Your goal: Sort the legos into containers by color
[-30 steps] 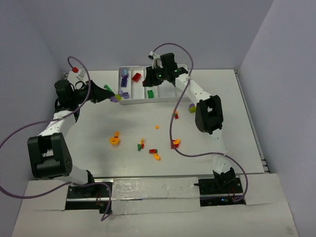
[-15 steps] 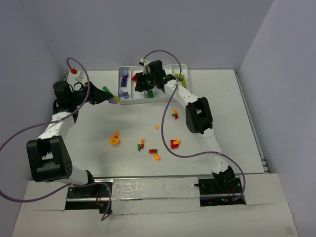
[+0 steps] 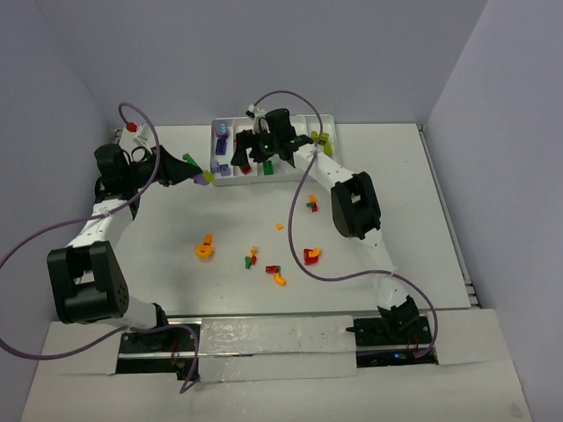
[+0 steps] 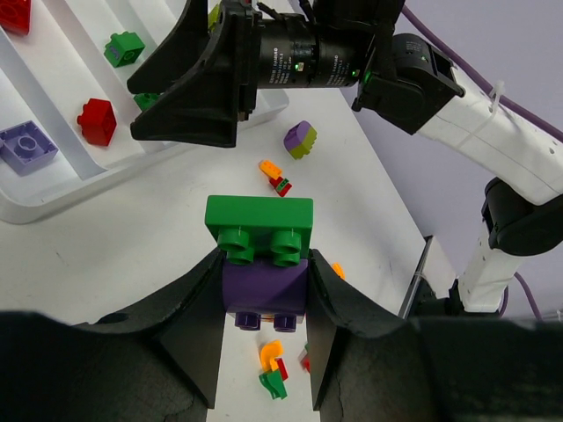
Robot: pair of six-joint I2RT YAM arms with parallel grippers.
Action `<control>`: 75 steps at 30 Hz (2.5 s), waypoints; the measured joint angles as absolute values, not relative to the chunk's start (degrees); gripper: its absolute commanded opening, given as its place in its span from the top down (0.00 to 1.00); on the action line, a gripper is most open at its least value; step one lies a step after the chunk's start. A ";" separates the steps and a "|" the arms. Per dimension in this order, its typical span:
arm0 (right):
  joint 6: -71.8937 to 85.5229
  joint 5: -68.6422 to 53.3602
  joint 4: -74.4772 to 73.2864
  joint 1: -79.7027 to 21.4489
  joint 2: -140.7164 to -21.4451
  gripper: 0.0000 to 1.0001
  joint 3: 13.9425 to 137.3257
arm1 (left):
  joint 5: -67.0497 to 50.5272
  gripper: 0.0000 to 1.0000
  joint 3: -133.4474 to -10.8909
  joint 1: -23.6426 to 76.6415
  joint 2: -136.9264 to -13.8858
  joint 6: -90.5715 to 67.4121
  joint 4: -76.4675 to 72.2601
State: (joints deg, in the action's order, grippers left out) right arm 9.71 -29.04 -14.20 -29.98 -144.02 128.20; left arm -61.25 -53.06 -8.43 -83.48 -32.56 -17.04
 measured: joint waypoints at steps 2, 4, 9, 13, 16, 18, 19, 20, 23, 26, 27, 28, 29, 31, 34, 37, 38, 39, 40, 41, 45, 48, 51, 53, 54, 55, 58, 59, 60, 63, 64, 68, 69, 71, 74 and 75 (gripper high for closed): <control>9.53 -31.24 -14.12 -29.90 -143.60 0.09 127.77 | -61.30 1.00 -53.06 -8.43 -83.48 -32.53 -17.06; 9.12 -35.58 -14.20 -29.43 -141.26 0.10 125.04 | -61.52 1.00 -53.01 -8.43 -83.48 -32.44 -17.10; 11.99 -51.52 -9.19 -26.89 -129.71 0.09 112.06 | -65.37 1.00 -52.29 -8.43 -84.02 -32.74 -18.53; 21.74 -61.86 1.80 -24.25 -119.98 0.09 102.40 | -68.09 1.00 -49.81 -7.99 -84.13 -34.33 -21.48; 29.21 -65.65 10.59 -24.37 -115.81 0.05 97.89 | -68.88 1.00 -48.58 -6.73 -83.99 -35.03 -22.27; 33.14 -67.09 14.87 -25.66 -115.00 0.04 96.34 | -69.13 1.00 -48.25 -5.61 -83.56 -35.50 -22.79; 34.24 -67.43 15.77 -26.42 -114.99 0.04 96.02 | -69.24 1.00 -48.19 -5.06 -83.23 -35.73 -23.12; 35.02 -67.59 16.18 -27.16 -115.02 0.04 95.79 | -69.30 1.00 -48.13 -4.52 -82.88 -36.00 -23.54; 35.28 -68.03 15.34 -29.12 -115.11 0.03 95.48 | -69.53 1.00 -47.80 -3.13 -81.84 -37.61 -25.37; 33.42 -68.64 13.08 -30.60 -115.11 0.03 95.50 | -69.84 1.00 -47.68 -2.19 -81.48 -39.71 -27.51; 32.76 -68.75 12.05 -30.94 -115.11 0.03 95.50 | -69.89 1.00 -47.68 -1.98 -81.47 -40.31 -28.16; 32.04 -68.85 10.95 -31.20 -115.11 0.03 95.50 | -69.96 1.00 -47.66 -1.85 -81.47 -40.95 -28.79; 31.29 -68.99 9.91 -31.44 -115.11 0.03 95.50 | -70.03 1.00 -47.64 -1.73 -81.47 -41.56 -29.43; 29.73 -69.31 8.06 -31.89 -115.11 0.03 95.50 | -70.20 1.00 -47.64 -1.51 -81.47 -42.79 -30.70; 27.19 -69.58 4.79 -32.34 -115.18 0.04 95.56 | -70.53 1.00 -47.62 -1.04 -81.47 -44.15 -32.03; 24.81 -69.60 1.83 -32.75 -115.51 0.06 95.78 | -70.76 1.00 -47.64 -0.78 -81.47 -45.11 -33.21; 24.15 -69.60 0.89 -32.89 -115.68 0.07 96.00 | -70.82 1.00 -47.64 -0.78 -81.47 -45.40 -33.52; 23.75 -69.58 0.32 -33.02 -115.87 0.09 96.10 | -70.83 1.00 -47.64 -0.78 -81.47 -45.77 -33.79; 23.41 -69.60 -0.12 -33.13 -116.02 0.11 96.12 | -70.83 1.00 -47.64 -0.57 -81.49 -46.04 -33.98; 23.19 -69.61 -0.42 -33.21 -116.15 0.12 96.12 | -70.83 1.00 -47.64 -0.29 -81.49 -46.26 -34.14; 23.21 -69.79 -0.66 -33.26 -116.55 0.19 96.12 | -70.95 1.00 -47.64 1.07 -81.49 -47.55 -35.31; 24.35 -70.20 0.86 -33.27 -116.60 0.33 96.12 | -71.01 1.00 -47.64 1.40 -81.58 -48.66 -36.75; 26.36 -71.05 3.61 -33.30 -116.60 0.52 95.98 | -70.98 1.00 -47.64 1.43 -81.61 -49.38 -37.68; 27.47 -72.02 5.28 -33.35 -116.60 0.65 95.89 | -70.70 1.00 -47.62 1.40 -81.73 -49.43 -37.92; 27.61 -72.47 5.94 -33.39 -116.60 0.72 95.86 | -70.73 1.00 -47.62 1.39 -81.81 -49.49 -37.95; 27.53 -72.69 6.26 -33.41 -116.60 0.79 95.78 | -70.76 1.00 -47.63 1.39 -81.85 -49.46 -37.86; 27.01 -73.01 6.12 -33.37 -116.60 1.00 95.53 | -70.77 1.00 -47.64 1.41 -81.89 -48.68 -36.86; 26.54 -72.96 5.80 -33.26 -116.60 1.00 95.53 | -70.79 1.00 -47.64 1.41 -81.89 -48.05 -36.25; 26.03 -72.90 5.37 -33.06 -116.60 1.00 95.53 | -70.80 1.00 -47.64 1.41 -81.89 -47.36 -35.72; 24.62 -72.91 4.04 -32.52 -116.57 1.00 95.26 | -70.45 1.00 -47.96 1.60 -81.89 -44.54 -32.44; 24.25 -72.96 3.48 -32.12 -116.57 1.00 95.19 | -70.41 1.00 -48.07 1.69 -81.89 -43.38 -31.15; 21.41 -72.78 -0.67 -26.61 -116.23 1.00 95.11 | -70.42 1.00 -48.07 1.34 -81.89 -38.48 -25.48; 20.31 -72.63 -2.04 -24.79 -116.10 1.00 95.13 | -70.41 1.00 -48.07 1.29 -81.89 -37.32 -24.13; 16.96 -71.79 -6.16 -20.72 -116.07 1.00 95.63 | -70.37 1.00 -48.25 1.28 -81.91 -35.03 -21.39; 9.93 -67.35 -15.16 -15.15 -116.23 1.00 97.94 | -70.18 1.00 -49.01 1.28 -82.42 -32.39 -18.48; 7.43 -64.58 -18.40 -13.47 -116.58 1.00 99.64 | -69.96 1.00 -49.27 1.28 -82.65 -31.94 -17.93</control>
State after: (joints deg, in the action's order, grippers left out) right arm 7.43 -64.58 -18.40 -13.47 -116.58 99.64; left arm -69.96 -49.27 1.28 -82.65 -31.94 -17.93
